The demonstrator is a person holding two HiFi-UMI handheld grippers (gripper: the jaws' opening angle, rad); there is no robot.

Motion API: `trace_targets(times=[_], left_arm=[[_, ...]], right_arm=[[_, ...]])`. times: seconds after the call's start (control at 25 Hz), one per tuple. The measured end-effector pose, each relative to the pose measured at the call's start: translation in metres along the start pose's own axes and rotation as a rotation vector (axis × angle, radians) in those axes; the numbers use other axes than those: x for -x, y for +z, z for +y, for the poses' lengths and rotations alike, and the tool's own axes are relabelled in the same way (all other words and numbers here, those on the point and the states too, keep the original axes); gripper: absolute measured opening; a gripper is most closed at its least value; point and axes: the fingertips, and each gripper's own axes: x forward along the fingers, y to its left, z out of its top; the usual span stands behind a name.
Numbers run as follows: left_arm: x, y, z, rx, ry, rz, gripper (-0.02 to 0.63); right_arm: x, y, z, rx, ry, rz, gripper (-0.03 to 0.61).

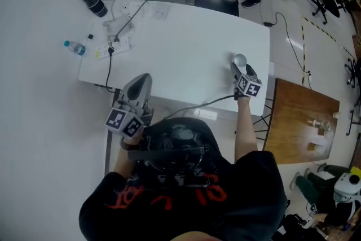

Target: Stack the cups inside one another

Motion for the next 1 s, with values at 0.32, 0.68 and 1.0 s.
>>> trace_targets(times=[0.32, 0.68, 1.0], left_arm=[[0.004, 0.0, 0.003, -0.003, -0.013, 0.007, 0.0], [0.002, -0.006, -0.005, 0.003, -0.063, 0.035, 0.0], [0.001, -0.001, -0.009, 0.012, -0.107, 0.023, 0.0]], right_arm=[[0.074, -0.004, 0.039, -0.046, 0.059, -0.164, 0.018], [0.122, 0.045, 0.128, 0.064, 0.247, -0.277, 0.005], [0.159, 0.076, 0.201, 0.155, 0.333, -0.352, 0.005]])
